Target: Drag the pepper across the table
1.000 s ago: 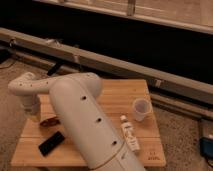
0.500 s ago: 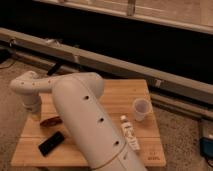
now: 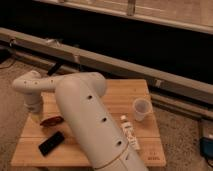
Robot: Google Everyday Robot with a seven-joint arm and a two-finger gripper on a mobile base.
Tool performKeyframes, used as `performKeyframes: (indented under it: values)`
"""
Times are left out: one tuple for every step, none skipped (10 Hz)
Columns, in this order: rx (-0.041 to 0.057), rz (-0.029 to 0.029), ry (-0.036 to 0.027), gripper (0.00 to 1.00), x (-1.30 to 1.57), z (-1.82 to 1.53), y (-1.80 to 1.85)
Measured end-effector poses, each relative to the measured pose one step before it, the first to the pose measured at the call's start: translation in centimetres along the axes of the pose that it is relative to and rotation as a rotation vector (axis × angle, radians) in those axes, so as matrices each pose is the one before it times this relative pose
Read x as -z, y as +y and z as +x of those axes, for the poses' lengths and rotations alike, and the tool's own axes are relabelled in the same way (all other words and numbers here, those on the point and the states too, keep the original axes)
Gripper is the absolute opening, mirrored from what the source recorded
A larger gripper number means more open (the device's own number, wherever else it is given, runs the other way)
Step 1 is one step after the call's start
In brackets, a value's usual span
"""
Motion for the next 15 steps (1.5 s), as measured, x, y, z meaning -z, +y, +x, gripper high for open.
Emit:
performKeyframes:
  values:
    - [-0.00264,-0.00841,0.00042,0.80,-0.043,0.354,0.065]
    - [-0.00068,-0.00380,0.00115,0.80,-0.037,0.100,0.074]
    - [-0.00147,-0.00508,0.00219,0.80,-0.081,0.148,0.092]
    - [-0.00185,-0.00481,0.00347,0.80,-0.125,0.167,0.088]
    - [-0.00531,-0.00480,0.00611,0.80,-0.201,0.239,0.090]
    - [-0.00486,-0.00196,0.00471,0.80,-0.175,0.173,0.018]
    - [-0.00472,-0.00216,0.00531,0.80,-0.205,0.138,0.037]
    - [-0.00641,0.00302,0.00889,0.80,-0.212,0.191,-0.022]
    - [-0.00682,0.01137,0.01430,0.80,-0.123,0.193,-0.060]
    - [-0.00769,0.03058,0.02329,0.80,0.093,0.155,0.031]
    - [-0.00935,0.02777,0.01503,0.80,0.083,-0.119,-0.004]
    - [-0.00858,0.02011,0.01165,0.80,0.165,0.099,-0.060]
    - [-0.01106,0.02004,0.01446,0.80,0.093,0.253,-0.092]
    - [-0.01198,0.01402,0.01188,0.80,0.029,0.207,-0.056]
    - [-0.01221,0.01036,0.01015,0.80,-0.021,0.252,-0.118]
